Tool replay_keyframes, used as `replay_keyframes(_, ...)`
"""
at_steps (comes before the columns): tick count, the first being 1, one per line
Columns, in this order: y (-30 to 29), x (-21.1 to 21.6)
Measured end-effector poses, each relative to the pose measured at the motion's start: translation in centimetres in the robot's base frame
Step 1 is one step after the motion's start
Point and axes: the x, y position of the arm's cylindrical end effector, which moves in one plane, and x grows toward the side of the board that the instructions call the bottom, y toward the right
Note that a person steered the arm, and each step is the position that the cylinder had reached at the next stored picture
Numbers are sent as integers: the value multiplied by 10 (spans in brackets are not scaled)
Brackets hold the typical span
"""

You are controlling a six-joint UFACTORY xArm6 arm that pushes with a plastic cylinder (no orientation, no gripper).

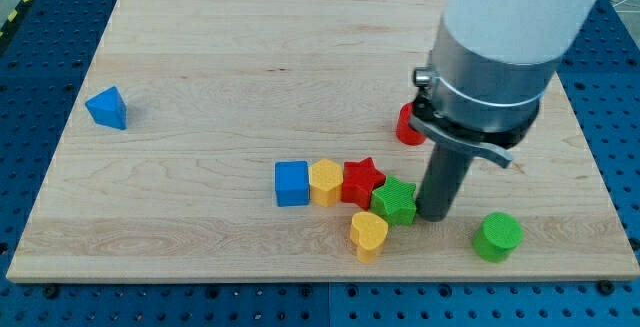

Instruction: Slide red circle towards red star

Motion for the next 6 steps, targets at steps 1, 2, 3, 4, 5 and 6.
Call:
replay_keyframes(1,45,-21)
replay_keyframes(2,77,-63)
replay_keyframes(3,74,-103)
replay_keyframes(4,52,-135)
replay_keyframes(5,24,-144)
replay_keyframes(6,2,-115)
